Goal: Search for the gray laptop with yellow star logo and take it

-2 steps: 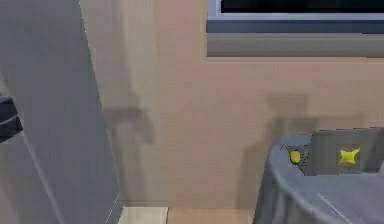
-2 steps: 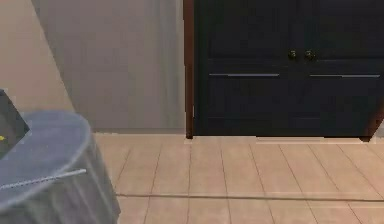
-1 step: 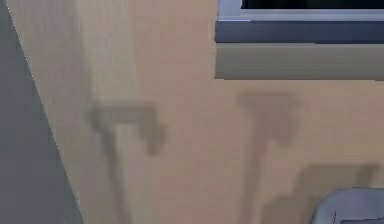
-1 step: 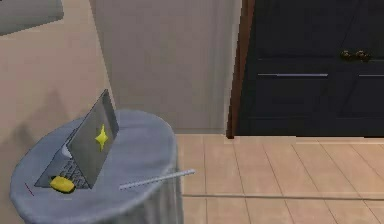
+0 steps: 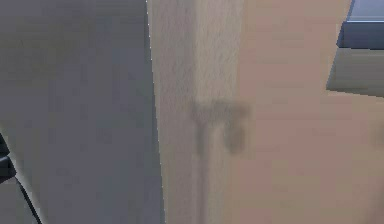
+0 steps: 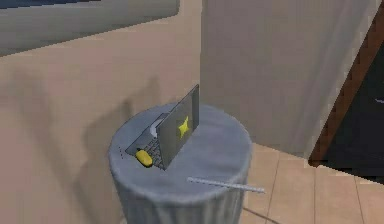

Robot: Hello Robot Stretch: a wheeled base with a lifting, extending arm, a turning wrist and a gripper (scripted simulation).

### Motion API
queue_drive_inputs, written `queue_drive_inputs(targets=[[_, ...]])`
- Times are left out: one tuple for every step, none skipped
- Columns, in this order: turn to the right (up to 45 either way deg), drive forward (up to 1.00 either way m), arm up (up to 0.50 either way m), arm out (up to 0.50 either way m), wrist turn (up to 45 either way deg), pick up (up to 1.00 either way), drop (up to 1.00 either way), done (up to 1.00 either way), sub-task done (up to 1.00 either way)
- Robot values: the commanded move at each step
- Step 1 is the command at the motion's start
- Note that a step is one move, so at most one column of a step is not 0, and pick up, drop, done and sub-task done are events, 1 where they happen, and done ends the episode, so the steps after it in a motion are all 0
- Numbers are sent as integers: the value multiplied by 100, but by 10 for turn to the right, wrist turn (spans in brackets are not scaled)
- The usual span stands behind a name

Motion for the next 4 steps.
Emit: queue_drive_inputs(targets=[[0, 0, 50, 0, 0, 0, 0, 0, 0], [0, 0, 38, 0, 0, 0, 0, 0, 0], [0, 0, 0, 28, 0, 0, 0, 0, 0], [0, 0, 0, 0, 450, 0, 0, 0, 0]])
